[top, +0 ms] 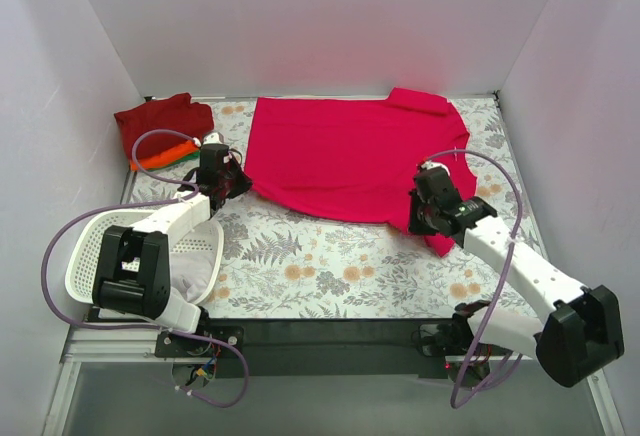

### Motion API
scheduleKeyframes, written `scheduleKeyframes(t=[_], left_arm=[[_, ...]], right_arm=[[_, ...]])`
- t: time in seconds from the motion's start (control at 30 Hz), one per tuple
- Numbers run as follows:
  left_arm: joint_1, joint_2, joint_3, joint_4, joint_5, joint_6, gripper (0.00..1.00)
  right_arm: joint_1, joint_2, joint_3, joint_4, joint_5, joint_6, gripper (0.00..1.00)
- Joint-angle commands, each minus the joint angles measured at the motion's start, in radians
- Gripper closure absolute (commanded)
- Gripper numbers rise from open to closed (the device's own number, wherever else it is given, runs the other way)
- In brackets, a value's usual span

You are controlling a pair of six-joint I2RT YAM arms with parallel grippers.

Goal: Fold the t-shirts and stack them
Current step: Flatten the tshirt out

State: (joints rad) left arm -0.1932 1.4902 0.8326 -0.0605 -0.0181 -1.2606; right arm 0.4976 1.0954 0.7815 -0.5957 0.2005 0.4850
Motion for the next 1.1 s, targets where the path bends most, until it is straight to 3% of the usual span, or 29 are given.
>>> scheduleKeyframes(t=[0.0, 0.17, 0.33, 0.43, 0.7, 0.93, 1.07], left_arm=[[0.003, -0.038, -0.001, -0.009, -0.013, 0.015, 1.00], [0.005, -0.036, 0.000, -0.012, -0.010, 0.017, 1.00], [0.005, -0.036, 0.000, -0.012, -0.008, 0.020, 1.00], [0.003, -0.033, 0.002, -0.012, -0.017, 0.020, 1.00], [0.005, -0.007, 0.008, -0.010, 0.001, 0.015, 1.00], [0.005, -0.001, 0.008, -0.005, 0.009, 0.016, 1.00], [0.005, -0.002, 0.008, -0.006, 0.000, 0.018, 1.00]], right_arm=[[0.002, 0.099, 0.105, -0.013, 0.079, -0.080, 0.85], [-0.022, 0.213, 0.212, 0.019, 0.218, -0.118, 0.78], [-0.074, 0.270, 0.245, 0.044, 0.237, -0.138, 0.71], [-0.074, 0.203, 0.197, 0.039, 0.145, -0.128, 0.68], [-0.073, 0.000, -0.033, -0.052, 0.102, -0.022, 0.61], [-0.074, 0.067, -0.048, -0.135, 0.168, -0.013, 0.54], [-0.083, 0.096, -0.065, -0.139, 0.249, -0.005, 0.45]])
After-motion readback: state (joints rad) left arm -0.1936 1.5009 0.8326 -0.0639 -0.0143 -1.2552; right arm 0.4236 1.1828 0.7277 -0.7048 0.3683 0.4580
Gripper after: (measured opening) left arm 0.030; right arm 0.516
